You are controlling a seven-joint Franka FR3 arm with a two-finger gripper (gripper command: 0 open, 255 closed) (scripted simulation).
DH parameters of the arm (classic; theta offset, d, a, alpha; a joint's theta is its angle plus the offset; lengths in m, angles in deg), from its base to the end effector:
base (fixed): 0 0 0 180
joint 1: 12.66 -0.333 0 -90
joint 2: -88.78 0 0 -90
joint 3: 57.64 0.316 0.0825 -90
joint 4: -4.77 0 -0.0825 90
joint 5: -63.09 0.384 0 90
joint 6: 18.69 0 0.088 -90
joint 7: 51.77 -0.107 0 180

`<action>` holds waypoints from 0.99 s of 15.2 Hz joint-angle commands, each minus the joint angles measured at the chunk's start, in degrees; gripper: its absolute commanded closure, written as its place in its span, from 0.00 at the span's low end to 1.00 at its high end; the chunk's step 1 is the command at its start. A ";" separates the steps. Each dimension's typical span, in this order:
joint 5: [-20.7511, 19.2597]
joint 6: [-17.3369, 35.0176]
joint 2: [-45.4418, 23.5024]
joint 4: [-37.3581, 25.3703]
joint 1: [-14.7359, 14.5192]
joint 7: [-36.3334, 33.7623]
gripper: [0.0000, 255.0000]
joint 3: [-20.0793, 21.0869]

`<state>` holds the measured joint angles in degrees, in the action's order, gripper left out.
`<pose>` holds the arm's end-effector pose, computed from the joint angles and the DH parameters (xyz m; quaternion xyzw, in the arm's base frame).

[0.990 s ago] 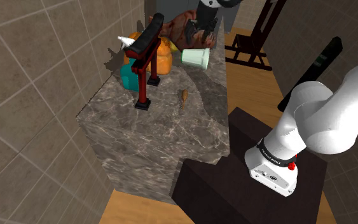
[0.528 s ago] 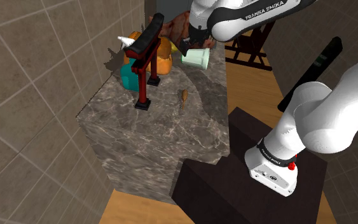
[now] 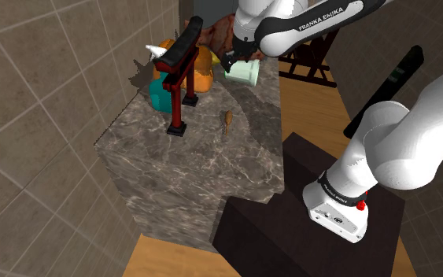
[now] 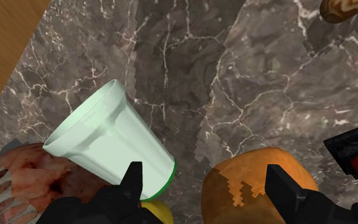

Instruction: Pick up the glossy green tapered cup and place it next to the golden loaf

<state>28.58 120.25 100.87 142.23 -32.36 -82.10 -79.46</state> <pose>0.4872 -0.0228 0.4139 0.9740 -0.0750 0.1549 0.1475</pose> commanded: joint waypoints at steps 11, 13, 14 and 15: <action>0.00 0.01 -0.01 0.00 0.00 0.00 1.00 0.00; 0.00 0.01 -0.01 0.00 0.00 0.00 0.00 0.00; 1.09 4.65 2.61 3.12 0.84 3.02 0.00 -2.32; 2.70 9.22 4.88 5.99 1.34 6.70 0.00 -5.10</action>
<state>30.04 125.60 103.82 146.00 -31.49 -78.46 -82.46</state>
